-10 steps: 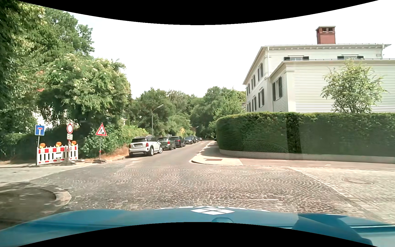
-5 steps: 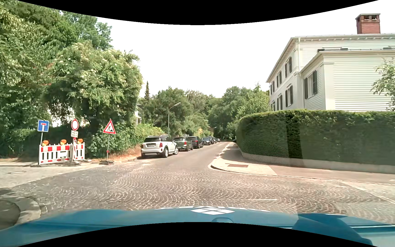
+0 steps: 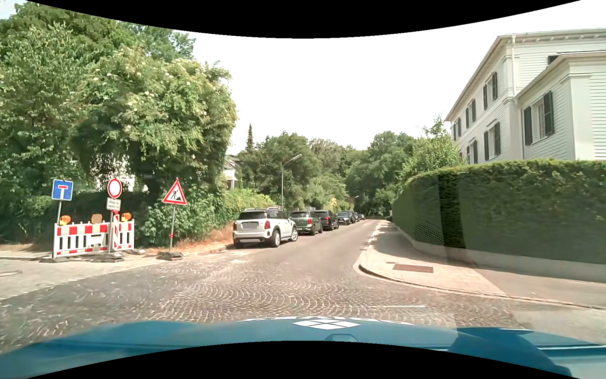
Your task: Follow the waypoints while adhering to traffic rules and regulations
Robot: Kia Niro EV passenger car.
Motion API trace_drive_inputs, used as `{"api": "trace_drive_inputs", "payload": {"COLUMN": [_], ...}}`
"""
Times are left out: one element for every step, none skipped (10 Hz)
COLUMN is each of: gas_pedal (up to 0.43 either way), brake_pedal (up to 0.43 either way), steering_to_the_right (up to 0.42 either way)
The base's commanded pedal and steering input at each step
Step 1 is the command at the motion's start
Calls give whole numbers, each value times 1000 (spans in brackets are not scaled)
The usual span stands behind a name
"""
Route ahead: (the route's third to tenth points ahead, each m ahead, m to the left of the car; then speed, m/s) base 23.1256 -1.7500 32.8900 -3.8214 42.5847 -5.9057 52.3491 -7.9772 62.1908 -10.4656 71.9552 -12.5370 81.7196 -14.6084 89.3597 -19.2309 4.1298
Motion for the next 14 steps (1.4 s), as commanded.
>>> {"api": "trace_drive_inputs", "payload": {"gas_pedal": [138, 138, 138, 150, 150, 150, 169, 169, 169, 169, 177, 177, 177, 177], "brake_pedal": [0, 0, 0, 0, 0, 0, 0, 0, 0, 0, 0, 0, 0, 0], "steering_to_the_right": [-121, -104, -85, -75, -73, -61, -37, -17, 4, 34, 63, 84, 102, 119]}}
